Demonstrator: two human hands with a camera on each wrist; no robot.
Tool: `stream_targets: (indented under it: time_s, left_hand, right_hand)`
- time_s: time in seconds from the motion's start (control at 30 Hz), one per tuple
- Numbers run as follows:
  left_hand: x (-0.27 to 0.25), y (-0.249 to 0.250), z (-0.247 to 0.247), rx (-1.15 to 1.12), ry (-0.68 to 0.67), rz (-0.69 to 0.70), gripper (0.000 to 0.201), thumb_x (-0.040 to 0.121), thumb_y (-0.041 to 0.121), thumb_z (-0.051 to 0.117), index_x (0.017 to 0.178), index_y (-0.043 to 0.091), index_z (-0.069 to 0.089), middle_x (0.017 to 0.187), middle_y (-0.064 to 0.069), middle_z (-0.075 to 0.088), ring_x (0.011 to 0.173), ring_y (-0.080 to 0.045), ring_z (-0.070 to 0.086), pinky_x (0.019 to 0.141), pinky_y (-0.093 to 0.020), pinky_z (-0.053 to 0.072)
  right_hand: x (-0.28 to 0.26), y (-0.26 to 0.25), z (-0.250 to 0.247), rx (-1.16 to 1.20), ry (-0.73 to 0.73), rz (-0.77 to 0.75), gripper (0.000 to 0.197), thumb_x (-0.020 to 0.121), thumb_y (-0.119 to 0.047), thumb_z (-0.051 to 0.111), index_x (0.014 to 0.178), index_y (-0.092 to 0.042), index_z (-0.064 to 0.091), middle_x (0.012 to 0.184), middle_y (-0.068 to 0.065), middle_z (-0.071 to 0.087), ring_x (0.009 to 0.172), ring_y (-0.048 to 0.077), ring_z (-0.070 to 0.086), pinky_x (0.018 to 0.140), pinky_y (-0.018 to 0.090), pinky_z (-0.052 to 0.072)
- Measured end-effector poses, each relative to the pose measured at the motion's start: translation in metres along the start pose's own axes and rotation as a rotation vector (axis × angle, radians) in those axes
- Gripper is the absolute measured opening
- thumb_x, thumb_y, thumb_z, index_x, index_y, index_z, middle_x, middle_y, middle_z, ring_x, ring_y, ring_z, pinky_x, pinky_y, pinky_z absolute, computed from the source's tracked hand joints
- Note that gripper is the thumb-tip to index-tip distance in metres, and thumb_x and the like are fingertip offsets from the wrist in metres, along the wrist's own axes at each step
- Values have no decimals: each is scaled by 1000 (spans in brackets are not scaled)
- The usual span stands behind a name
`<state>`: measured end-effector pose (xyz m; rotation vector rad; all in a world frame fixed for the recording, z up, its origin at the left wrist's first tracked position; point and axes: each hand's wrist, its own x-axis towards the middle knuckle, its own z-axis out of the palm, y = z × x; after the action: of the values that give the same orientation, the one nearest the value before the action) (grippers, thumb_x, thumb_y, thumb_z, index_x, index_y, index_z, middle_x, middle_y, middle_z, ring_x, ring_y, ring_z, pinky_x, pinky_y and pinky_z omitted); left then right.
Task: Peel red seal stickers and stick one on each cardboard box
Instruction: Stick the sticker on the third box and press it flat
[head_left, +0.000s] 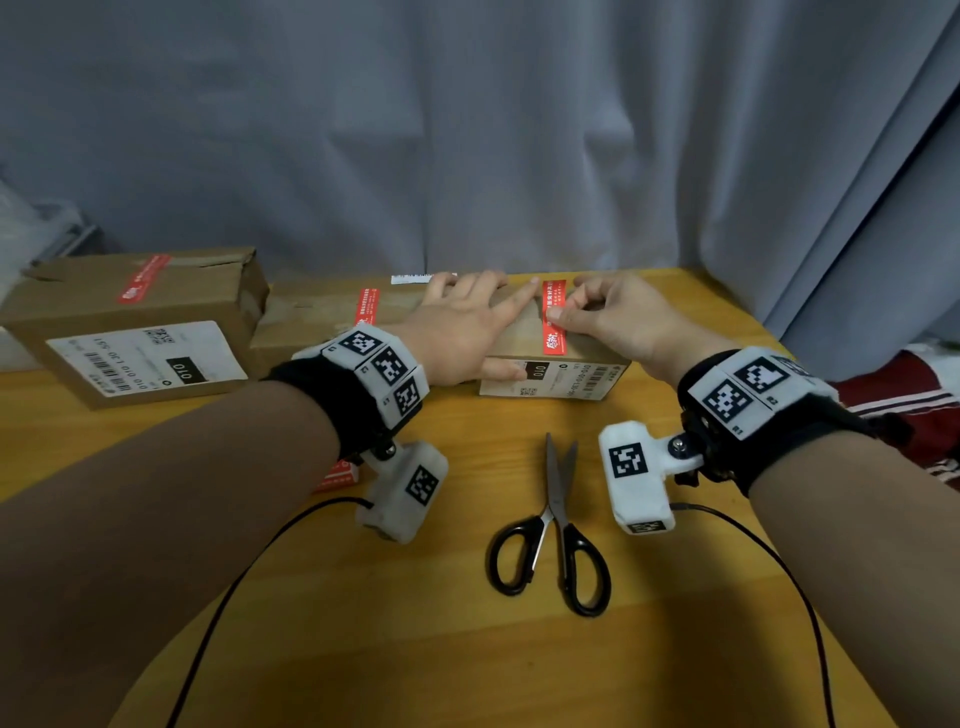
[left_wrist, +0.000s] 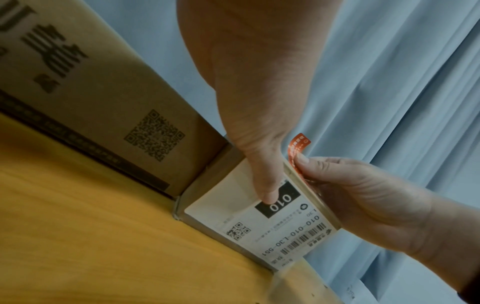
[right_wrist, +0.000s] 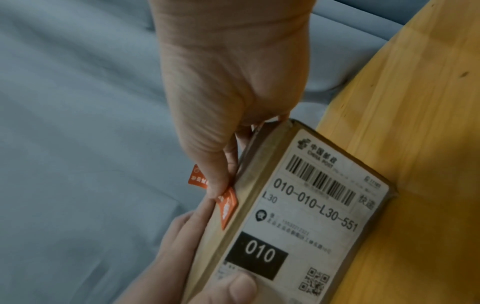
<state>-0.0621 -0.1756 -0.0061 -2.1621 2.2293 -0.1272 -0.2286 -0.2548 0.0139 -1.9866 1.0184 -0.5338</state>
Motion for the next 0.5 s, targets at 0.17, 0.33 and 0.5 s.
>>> stream_targets:
  time_s: [0.17,0.33,0.5]
  left_hand:
    - [-1,1,3,6,5,0,93,83,66,43,151,25,-6,152,-12,17,142,-27,15,117,-48,7]
    - [0,0,5,1,12,-5,93,84,66,43,151,24,-5,153,-12,16,143,-28,15,117,-47,7]
    - [1,0,4,-11,12,-18,93,84,65,44,151,23,-5,152,-12,17,142,-28,16,116,-46,7]
  right_hand:
    - [4,5,3,-132,65,-47,16,78,-31,72,70,-19,65,125,8,59,125,23,46,94,30,41]
    - [6,5,5,-417,127,-57,24,75,-45,70,64,-33,52,137,-3,47,131,25,33,108,50,25]
    - [5,6,5,-418,78,-58,30,69,-48,74,75,-34,49,133,-1,45,128,23,34,109,50,28]
